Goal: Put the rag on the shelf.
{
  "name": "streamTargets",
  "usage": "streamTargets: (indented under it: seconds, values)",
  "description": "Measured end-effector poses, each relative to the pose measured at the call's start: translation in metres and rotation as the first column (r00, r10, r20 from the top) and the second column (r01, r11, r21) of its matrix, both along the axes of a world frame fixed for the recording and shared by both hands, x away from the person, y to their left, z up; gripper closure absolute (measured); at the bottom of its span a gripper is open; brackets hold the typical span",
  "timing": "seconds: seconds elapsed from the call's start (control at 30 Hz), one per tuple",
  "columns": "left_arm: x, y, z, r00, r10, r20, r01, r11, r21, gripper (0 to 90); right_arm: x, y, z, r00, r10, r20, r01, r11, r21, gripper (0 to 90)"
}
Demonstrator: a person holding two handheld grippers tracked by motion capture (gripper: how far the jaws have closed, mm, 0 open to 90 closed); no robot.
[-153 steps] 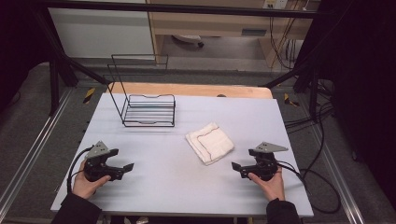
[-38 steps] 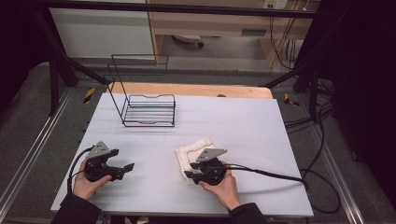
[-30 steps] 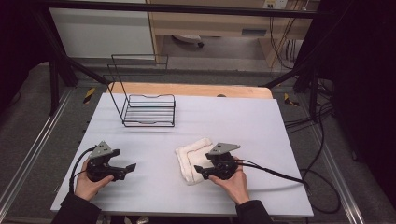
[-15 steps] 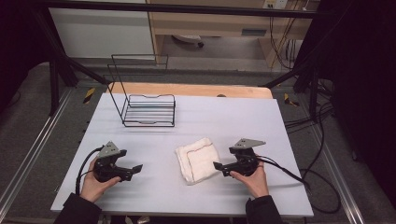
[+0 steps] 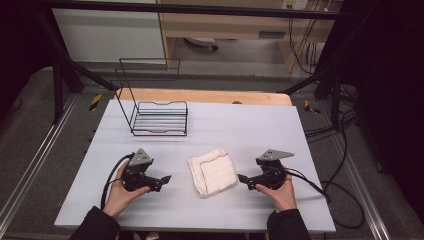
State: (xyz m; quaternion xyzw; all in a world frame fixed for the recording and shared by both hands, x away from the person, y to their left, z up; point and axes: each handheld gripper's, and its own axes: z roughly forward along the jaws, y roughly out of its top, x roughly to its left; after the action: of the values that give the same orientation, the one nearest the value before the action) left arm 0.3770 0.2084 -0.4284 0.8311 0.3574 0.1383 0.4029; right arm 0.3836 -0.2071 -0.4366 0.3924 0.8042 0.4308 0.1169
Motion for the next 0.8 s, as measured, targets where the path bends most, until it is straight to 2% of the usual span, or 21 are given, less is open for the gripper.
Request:
streamTargets:
  seconds: [0.23,0.57,0.73,0.8]
  values:
    - [0.014,-0.027,0.006,1.0,-0.001,0.001,0.001,1.0,-0.007,7.9,-0.001,0.0,0.0,1.0,-0.001,-0.001,0.001,1.0,-0.002,2.2]
    - [0.037,-0.057,0.006,0.9983,0.054,-0.02,-0.054,0.9985,-0.004,12.5,-0.001,0.0,0.0,1.0,-0.002,0.002,0.002,1.0,-0.006,2.2]
    - [0.048,-0.07,0.001,0.9939,0.1,-0.046,-0.1,0.995,0.009,20.2,-0.001,0.0,0.0,1.0,-0.004,-0.004,0.004,1.0,-0.005,2.3]
    - [0.052,-0.073,-0.002,0.9916,0.108,-0.072,-0.107,0.9941,0.014,22.6,-0.001,0.0,0.0,1.0,-0.003,-0.005,0.003,1.0,-0.005,2.5]
